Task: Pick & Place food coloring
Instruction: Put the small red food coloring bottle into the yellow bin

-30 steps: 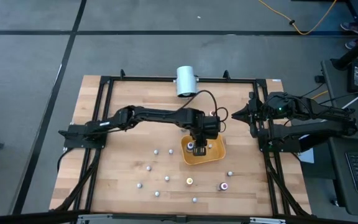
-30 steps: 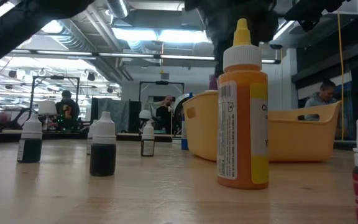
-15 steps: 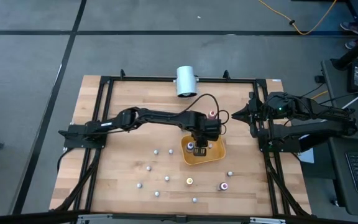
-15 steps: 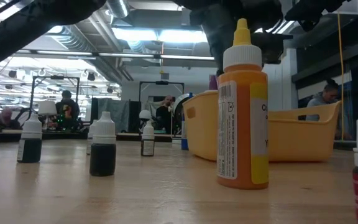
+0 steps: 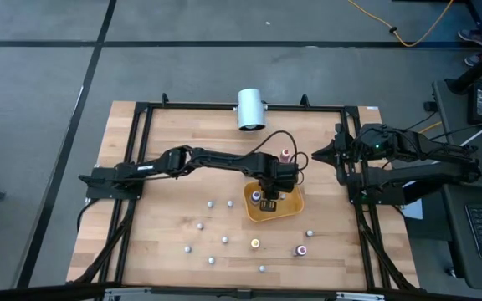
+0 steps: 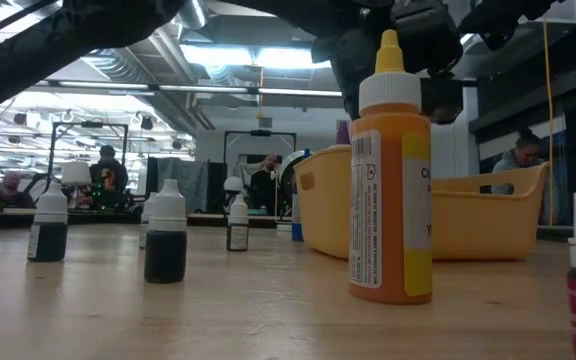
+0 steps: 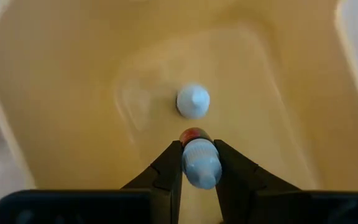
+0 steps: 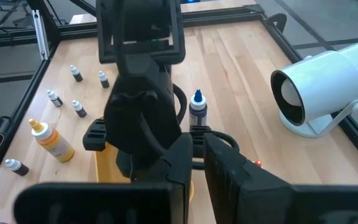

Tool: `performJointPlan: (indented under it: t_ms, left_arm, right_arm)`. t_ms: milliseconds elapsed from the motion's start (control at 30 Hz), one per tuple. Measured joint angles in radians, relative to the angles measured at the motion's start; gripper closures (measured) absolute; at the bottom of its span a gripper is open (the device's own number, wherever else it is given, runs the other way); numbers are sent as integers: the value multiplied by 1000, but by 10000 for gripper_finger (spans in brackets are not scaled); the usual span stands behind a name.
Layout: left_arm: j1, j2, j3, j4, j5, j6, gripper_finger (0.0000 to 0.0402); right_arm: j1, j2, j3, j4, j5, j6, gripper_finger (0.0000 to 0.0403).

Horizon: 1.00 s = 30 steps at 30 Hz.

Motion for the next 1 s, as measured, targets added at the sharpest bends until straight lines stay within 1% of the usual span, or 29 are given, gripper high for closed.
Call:
performJointPlan:
  t_ms: [133,267,367,1000]
  left_arm:
    - [-1,7,1,5,-29,6,332]
    - [1,9,1,4,-31,9,316]
    - [1,9,1,5,-31,13,310]
    - [-1,9,1,6,-24,14,304]
  right_arm:
    - [0,0,0,0,1,0,359]
    - [0,0,0,0,0,0,359]
    - [0,0,0,0,1,0,359]
    - [0,0,0,0,1,-1,359]
